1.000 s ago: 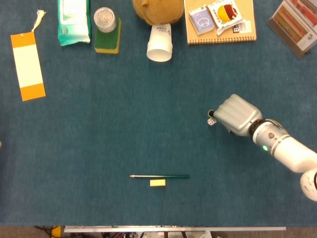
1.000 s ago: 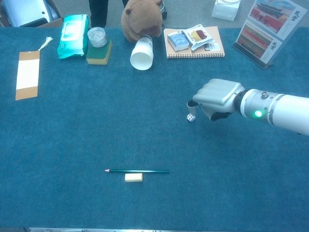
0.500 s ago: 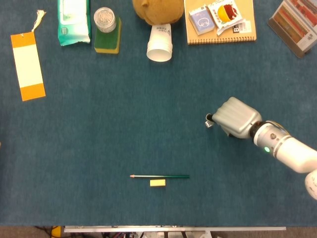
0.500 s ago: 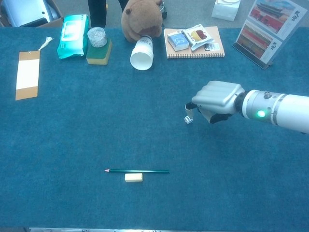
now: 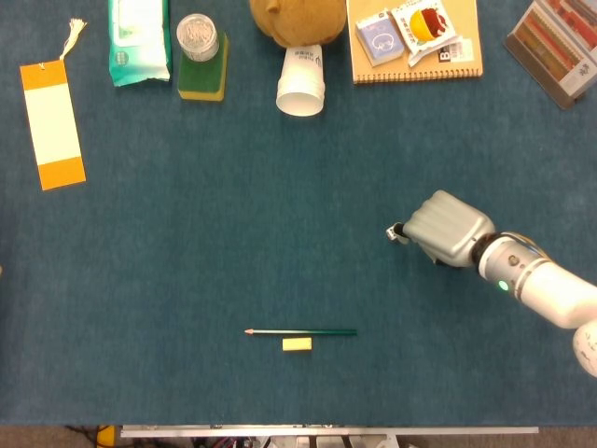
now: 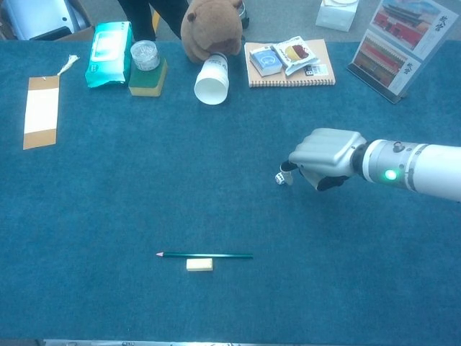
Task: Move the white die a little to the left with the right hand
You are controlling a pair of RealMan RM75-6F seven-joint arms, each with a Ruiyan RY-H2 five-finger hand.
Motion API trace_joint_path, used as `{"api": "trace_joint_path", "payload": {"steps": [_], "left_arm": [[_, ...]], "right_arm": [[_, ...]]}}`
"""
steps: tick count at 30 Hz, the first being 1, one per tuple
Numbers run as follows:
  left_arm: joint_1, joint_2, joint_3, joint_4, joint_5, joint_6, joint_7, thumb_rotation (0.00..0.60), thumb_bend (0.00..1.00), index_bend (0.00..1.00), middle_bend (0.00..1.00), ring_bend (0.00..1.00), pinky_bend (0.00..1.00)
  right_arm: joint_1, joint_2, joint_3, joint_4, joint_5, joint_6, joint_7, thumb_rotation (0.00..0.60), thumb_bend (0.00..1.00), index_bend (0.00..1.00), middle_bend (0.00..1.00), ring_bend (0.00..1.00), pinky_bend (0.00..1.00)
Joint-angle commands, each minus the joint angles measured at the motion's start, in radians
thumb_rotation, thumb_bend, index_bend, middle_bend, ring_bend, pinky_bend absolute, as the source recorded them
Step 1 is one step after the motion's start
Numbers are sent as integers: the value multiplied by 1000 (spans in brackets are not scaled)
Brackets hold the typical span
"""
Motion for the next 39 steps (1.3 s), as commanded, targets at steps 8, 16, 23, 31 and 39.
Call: {"api": "trace_joint_path", "payload": {"steps": [8, 16, 23, 31, 39], "left_arm": [[1, -3, 0, 4, 3, 2, -10, 600, 168, 256, 91, 33, 223], [1, -5, 1, 5, 6, 3, -11, 600, 168, 256, 94, 35, 223], [1, -5, 0, 3, 7, 2, -12, 600, 169, 256, 97, 36, 223], [1, -6, 1, 3, 8, 1, -14, 600, 169, 256, 98, 36, 223], [1, -12, 2, 16, 4, -7, -23, 600, 168, 256, 99, 36, 223]], "right_arm": [[3, -28, -5, 22, 5, 17, -10, 600, 1000, 354, 1000, 947, 887], [-14, -45, 7, 50, -35, 38, 16, 600, 1000, 354, 1000, 947, 887], [-33, -63, 27, 88, -84, 43, 62, 600, 1000, 354, 1000, 947, 887], [-49, -94, 55, 147, -114, 49, 93, 600, 1000, 354, 1000, 947, 887], [-60, -67, 66, 113, -159, 48, 124, 600, 1000, 354, 1000, 947, 887]]}}
